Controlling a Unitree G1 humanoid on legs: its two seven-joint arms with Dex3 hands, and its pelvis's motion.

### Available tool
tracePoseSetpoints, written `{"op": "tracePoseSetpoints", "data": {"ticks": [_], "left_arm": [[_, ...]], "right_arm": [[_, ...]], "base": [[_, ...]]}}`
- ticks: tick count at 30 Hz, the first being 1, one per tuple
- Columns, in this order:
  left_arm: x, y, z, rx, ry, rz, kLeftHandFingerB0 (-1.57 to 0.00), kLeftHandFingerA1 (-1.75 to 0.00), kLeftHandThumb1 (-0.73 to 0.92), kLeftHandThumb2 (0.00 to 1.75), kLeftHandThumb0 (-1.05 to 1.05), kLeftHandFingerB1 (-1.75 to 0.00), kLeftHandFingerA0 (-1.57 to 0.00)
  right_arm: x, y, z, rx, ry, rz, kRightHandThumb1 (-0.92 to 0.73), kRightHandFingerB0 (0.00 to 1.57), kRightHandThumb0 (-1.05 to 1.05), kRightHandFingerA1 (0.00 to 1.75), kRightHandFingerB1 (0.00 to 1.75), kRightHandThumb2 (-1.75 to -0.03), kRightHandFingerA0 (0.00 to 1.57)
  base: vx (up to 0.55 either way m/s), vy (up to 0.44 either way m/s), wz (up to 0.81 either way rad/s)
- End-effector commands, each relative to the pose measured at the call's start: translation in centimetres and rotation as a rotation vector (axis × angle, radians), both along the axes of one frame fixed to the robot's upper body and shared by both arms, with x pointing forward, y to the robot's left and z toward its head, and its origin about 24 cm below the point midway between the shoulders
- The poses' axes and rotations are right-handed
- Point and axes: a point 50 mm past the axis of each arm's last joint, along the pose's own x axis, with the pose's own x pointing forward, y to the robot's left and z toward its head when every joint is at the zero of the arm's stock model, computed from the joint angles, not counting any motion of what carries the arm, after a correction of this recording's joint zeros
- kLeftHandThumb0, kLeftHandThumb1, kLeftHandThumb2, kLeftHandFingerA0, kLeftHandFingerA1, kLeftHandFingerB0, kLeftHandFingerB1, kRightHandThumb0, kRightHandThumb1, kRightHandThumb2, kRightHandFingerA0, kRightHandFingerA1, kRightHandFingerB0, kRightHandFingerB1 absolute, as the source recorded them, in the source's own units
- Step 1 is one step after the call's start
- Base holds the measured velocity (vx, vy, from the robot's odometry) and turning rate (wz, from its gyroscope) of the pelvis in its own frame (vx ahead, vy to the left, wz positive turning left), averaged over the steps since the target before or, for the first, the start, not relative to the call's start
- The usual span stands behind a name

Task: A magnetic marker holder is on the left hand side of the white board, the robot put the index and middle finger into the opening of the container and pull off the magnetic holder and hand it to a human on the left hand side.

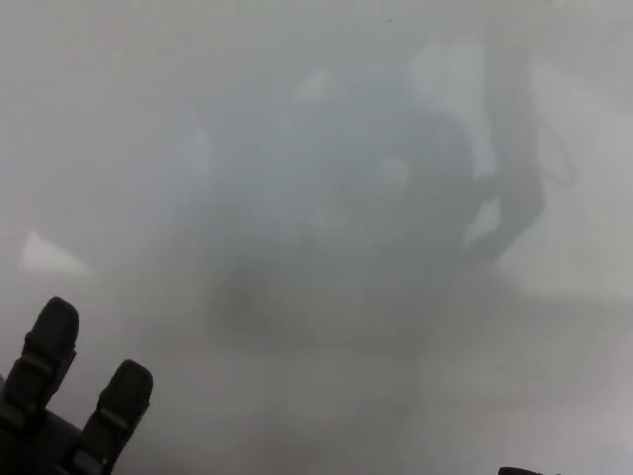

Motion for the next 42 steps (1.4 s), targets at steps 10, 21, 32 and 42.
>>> {"op": "tracePoseSetpoints", "data": {"ticks": [10,21,32,42], "left_arm": [[-6.6,1.8,-9.9,0.983,0.576,0.395,-0.22,-0.38,0.66,0.61,-0.57,-0.28,-0.27],[-8.9,2.6,-12.8,0.859,0.750,0.384,-0.10,-0.48,0.51,0.82,-0.65,-0.39,-0.19],[-7.8,3.5,-13.1,0.796,0.762,0.423,-0.08,-0.46,0.51,0.78,-0.60,-0.37,-0.15],[-7.1,3.2,-13.5,0.840,0.791,0.476,-0.06,-0.34,0.65,0.60,-0.59,-0.25,-0.10]], "right_arm": [[-2.1,-0.2,-0.5,0.024,0.025,0.014,-0.68,0.71,-0.36,0.50,0.49,-0.60,0.80],[-2.2,0.4,-0.8,0.039,0.031,0.058,-0.70,0.66,-0.34,0.49,0.48,-0.59,0.81],[-0.5,0.8,-0.4,0.011,0.013,0.070,-0.70,0.64,-0.38,0.49,0.46,-0.59,0.79],[-0.6,1.0,-0.7,0.012,0.020,0.076,-0.70,0.64,-0.37,0.49,0.47,-0.59,0.79]], "base": [[0.00,0.000,0.00],[0.00,0.000,0.00],[0.00,0.000,0.00],[0.00,0.000,0.00]]}}
